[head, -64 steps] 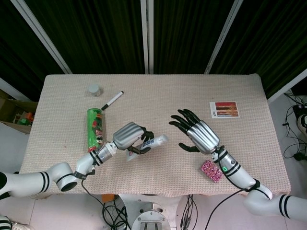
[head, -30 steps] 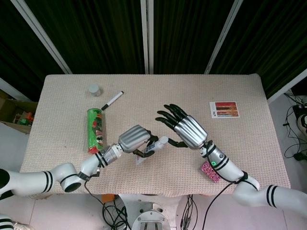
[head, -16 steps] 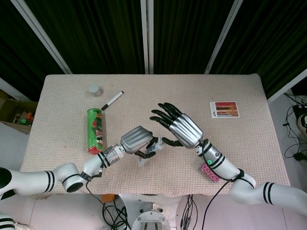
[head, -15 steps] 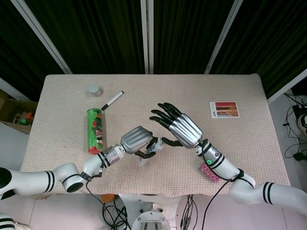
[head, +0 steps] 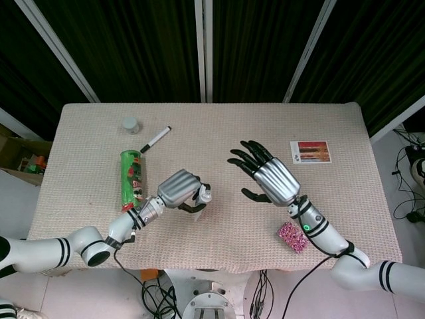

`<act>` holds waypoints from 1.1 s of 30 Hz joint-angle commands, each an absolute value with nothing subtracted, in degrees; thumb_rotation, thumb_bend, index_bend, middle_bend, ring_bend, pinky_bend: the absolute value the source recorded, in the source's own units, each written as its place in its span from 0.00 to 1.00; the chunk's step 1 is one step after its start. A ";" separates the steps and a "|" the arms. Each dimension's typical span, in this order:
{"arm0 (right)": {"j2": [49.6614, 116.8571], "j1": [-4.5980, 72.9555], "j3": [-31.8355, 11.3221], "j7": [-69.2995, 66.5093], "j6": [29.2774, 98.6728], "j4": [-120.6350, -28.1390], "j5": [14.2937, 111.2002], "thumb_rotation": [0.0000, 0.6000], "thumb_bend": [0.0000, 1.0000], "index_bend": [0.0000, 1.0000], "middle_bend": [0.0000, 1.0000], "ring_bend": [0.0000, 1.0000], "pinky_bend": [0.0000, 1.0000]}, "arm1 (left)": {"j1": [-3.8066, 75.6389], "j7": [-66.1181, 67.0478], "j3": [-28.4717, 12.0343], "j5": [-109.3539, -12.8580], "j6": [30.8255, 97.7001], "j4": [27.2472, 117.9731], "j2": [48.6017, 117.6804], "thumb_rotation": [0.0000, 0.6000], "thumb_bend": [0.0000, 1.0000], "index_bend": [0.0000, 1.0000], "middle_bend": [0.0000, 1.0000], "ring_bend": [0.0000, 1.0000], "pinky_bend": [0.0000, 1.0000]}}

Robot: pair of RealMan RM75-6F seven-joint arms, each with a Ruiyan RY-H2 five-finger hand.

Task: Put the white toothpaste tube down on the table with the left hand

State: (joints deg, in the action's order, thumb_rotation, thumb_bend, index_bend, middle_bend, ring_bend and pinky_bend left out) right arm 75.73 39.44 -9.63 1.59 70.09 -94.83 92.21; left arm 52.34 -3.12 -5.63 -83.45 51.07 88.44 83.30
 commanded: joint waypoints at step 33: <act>68.51 26.06 -6.23 -3.03 81.81 -94.42 92.19 1.00 0.22 0.22 0.17 0.01 0.13 | 57.43 38.73 -9.04 -55.31 52.37 84.15 92.23 0.57 0.52 0.09 0.21 0.16 0.35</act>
